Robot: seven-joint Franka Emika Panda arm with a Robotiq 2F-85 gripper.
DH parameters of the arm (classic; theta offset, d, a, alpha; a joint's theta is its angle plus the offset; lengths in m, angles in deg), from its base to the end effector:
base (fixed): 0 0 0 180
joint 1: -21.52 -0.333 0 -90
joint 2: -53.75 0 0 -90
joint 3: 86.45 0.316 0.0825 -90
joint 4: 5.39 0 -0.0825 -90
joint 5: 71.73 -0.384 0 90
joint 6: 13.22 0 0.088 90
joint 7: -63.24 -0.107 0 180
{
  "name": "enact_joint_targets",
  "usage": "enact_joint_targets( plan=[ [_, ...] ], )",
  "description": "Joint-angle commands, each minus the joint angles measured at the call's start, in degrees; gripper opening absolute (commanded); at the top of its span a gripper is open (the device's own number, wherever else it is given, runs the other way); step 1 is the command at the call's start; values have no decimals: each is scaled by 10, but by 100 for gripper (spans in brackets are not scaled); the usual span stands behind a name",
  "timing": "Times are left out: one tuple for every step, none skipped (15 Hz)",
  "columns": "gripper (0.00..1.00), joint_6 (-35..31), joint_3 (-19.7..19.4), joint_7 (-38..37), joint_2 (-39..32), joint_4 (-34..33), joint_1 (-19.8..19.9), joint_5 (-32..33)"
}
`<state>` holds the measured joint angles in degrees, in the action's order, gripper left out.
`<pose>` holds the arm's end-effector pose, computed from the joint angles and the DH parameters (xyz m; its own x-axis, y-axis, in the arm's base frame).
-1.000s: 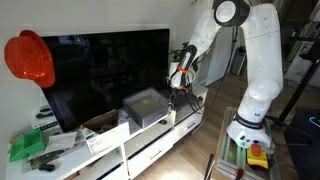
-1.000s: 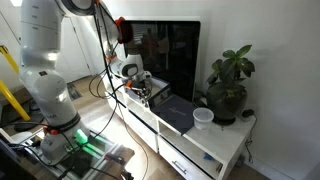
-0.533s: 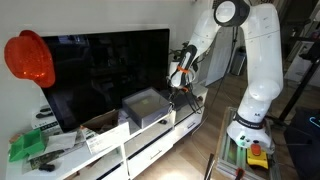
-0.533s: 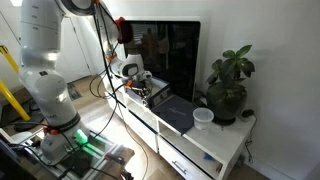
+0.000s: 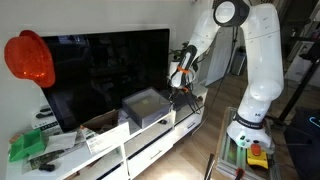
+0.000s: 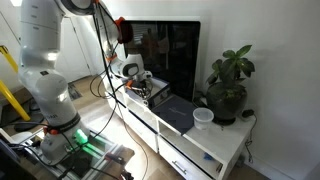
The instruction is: Put the sunglasses in the box then place the lid on the box
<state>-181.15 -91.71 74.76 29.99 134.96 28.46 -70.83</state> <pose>0.4712 -0.1042 0.1422 0.9982 0.0139 0.0579 0.0108 -0.9985 0.0539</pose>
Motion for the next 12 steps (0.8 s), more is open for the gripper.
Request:
enact_joint_targets(
  plan=[
    [3,7,-23,-34,-2,-8,-18,26],
    [3,10,-25,-38,2,-8,-21,28],
    [3,14,-30,-43,7,-7,-25,31],
    [3,20,-32,-47,14,-5,-28,32],
    [3,24,-36,-52,17,-5,-32,34],
    [3,29,-35,-55,22,-5,-32,34],
    [3,34,-34,-58,25,-6,-33,33],
    [3,39,-34,-60,27,-7,-33,33],
    [3,42,-36,-63,28,-9,-34,34],
    [3,44,-36,-66,29,-10,-34,33],
    [3,46,-34,-66,31,-11,-33,32],
    [3,47,-34,-67,29,-12,-32,32]
  ],
)
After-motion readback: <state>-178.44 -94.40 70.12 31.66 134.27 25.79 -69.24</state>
